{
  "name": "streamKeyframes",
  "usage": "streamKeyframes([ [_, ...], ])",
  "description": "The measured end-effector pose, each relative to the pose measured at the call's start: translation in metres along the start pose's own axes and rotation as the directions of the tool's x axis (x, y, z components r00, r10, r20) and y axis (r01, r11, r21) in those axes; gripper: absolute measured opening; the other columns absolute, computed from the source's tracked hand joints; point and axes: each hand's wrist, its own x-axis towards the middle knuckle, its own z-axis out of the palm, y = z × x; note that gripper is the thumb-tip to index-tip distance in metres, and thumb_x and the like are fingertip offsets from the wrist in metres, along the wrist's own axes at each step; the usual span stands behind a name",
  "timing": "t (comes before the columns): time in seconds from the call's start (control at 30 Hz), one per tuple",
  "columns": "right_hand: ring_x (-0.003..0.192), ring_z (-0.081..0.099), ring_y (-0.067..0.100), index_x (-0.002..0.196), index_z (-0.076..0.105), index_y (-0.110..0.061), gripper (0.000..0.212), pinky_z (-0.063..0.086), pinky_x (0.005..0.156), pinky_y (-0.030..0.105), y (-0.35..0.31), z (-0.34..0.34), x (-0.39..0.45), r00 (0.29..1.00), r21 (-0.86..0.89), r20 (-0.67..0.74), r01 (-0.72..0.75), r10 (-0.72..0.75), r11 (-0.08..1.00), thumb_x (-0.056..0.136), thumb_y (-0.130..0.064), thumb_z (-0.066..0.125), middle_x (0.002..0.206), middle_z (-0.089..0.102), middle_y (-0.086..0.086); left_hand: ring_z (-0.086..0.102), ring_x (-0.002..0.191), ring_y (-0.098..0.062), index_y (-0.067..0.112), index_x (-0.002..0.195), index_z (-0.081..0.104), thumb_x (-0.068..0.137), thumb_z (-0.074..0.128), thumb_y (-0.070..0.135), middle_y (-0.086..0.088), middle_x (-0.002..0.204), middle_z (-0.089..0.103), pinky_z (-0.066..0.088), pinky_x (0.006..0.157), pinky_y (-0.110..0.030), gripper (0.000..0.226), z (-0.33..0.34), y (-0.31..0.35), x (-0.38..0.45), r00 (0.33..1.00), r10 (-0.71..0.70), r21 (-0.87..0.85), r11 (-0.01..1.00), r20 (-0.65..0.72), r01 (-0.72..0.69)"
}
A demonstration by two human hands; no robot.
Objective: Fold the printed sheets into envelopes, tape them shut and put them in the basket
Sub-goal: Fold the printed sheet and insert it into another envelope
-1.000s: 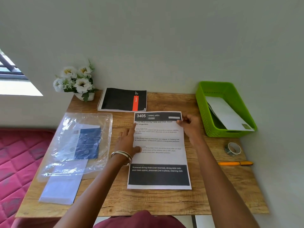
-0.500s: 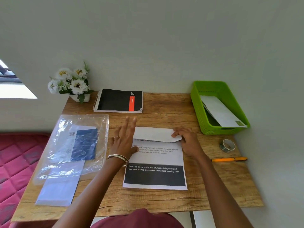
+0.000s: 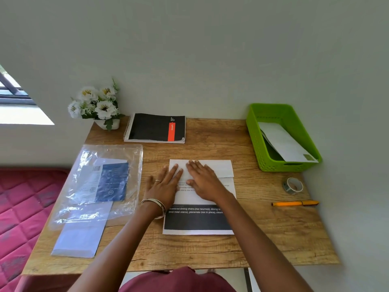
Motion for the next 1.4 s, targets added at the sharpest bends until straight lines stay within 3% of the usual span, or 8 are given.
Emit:
streamKeyframes([
  [0.3, 0.146, -0.008, 0.017, 0.151, -0.001, -0.014, 0.058, -0.005, 0.116, 0.034, 0.063, 0.003, -0.045, 0.945, 0.016, -0.121, -0.303, 0.302, 0.953, 0.103, -0.039, 0.021, 0.159, -0.004, 0.004, -0.011, 0.143, -0.015, 0.037, 0.145, -0.009, 0.099, 0.024, 0.034, 0.016, 0.153, -0.018, 0.003, 0.113, -0.051, 0.056, 0.002, 0.0, 0.001, 1.0, -0.024, -0.023, 0.999, -0.016, 0.023],
  [0.43, 0.147, -0.005, 0.018, 0.151, 0.009, -0.012, 0.056, -0.005, 0.117, 0.033, 0.071, -0.004, -0.058, 0.945, 0.159, -0.111, -0.29, 0.309, 0.944, 0.102, -0.026, 0.034, 0.16, 0.002, 0.005, -0.011, 0.143, -0.016, 0.037, 0.145, -0.009, 0.099, 0.024, 0.033, 0.016, 0.153, -0.018, 0.003, 0.113, -0.052, 0.056, 0.0, 0.002, 0.002, 1.0, -0.026, -0.021, 0.999, -0.012, 0.026],
  [0.53, 0.143, 0.02, 0.024, 0.146, 0.032, -0.011, 0.055, 0.017, 0.115, 0.034, 0.067, -0.014, -0.073, 0.923, 0.317, -0.144, -0.298, 0.356, 0.9, 0.095, -0.014, 0.053, 0.154, 0.029, 0.008, -0.011, 0.143, -0.017, 0.036, 0.146, -0.008, 0.099, 0.024, 0.032, 0.016, 0.153, -0.017, 0.003, 0.113, -0.053, 0.056, -0.001, 0.004, 0.001, 1.0, -0.028, -0.025, 0.999, -0.01, 0.028],
  [0.67, 0.104, 0.058, 0.025, 0.122, 0.058, -0.008, 0.034, 0.046, 0.084, 0.031, 0.051, -0.015, -0.106, 0.749, 0.502, -0.28, -0.419, 0.6, 0.757, 0.088, -0.014, 0.062, 0.116, 0.062, 0.01, -0.01, 0.143, -0.018, 0.035, 0.146, -0.008, 0.099, 0.024, 0.033, 0.014, 0.154, -0.017, 0.003, 0.113, -0.054, 0.057, -0.001, 0.004, 0.001, 0.999, -0.032, -0.018, 0.999, -0.014, 0.032],
  [0.77, 0.083, 0.063, 0.02, 0.096, 0.064, -0.009, 0.016, 0.047, 0.071, 0.027, 0.044, -0.008, -0.122, 0.667, 0.628, -0.13, -0.518, 0.734, 0.581, 0.085, -0.02, 0.068, 0.091, 0.068, 0.003, -0.009, 0.143, -0.018, 0.035, 0.146, -0.006, 0.099, 0.025, 0.033, 0.014, 0.154, -0.016, 0.005, 0.113, -0.055, 0.056, -0.001, 0.006, 0.001, 0.999, -0.035, -0.019, 0.999, -0.017, 0.034],
  [0.93, 0.072, 0.068, 0.027, 0.068, 0.063, -0.013, 0.019, 0.058, 0.074, 0.047, 0.041, 0.0, -0.128, 0.609, 0.803, 0.051, -0.496, 0.792, 0.329, 0.074, -0.018, 0.079, 0.075, 0.071, 0.008, -0.006, 0.144, -0.019, 0.034, 0.147, 0.001, 0.099, 0.03, 0.031, 0.013, 0.156, -0.008, 0.007, 0.112, -0.057, 0.056, -0.001, 0.006, 0.003, 0.999, -0.041, -0.042, 0.998, -0.035, 0.039],
  [1.17, 0.074, 0.07, 0.026, 0.095, 0.062, 0.0, 0.03, 0.054, 0.059, 0.034, 0.034, -0.018, -0.13, 0.653, 0.932, 0.273, -0.362, 0.706, -0.025, 0.07, 0.002, 0.079, 0.09, 0.072, 0.015, -0.001, 0.144, -0.018, 0.036, 0.146, 0.007, 0.097, 0.035, 0.032, 0.014, 0.156, -0.001, 0.011, 0.111, -0.058, 0.056, -0.002, 0.005, 0.005, 0.998, -0.044, -0.055, 0.998, -0.051, 0.042],
  [1.4, 0.059, 0.069, 0.025, 0.104, 0.063, -0.008, 0.025, 0.053, 0.043, 0.025, 0.037, -0.035, -0.138, 0.75, 0.913, 0.378, -0.399, 0.543, -0.085, 0.083, 0.004, 0.066, 0.095, 0.07, 0.018, 0.003, 0.143, -0.016, 0.04, 0.145, 0.015, 0.098, 0.029, 0.042, 0.016, 0.155, 0.006, 0.012, 0.109, -0.055, 0.049, -0.006, -0.003, 0.007, 0.999, -0.02, -0.092, 0.996, -0.033, 0.017],
])
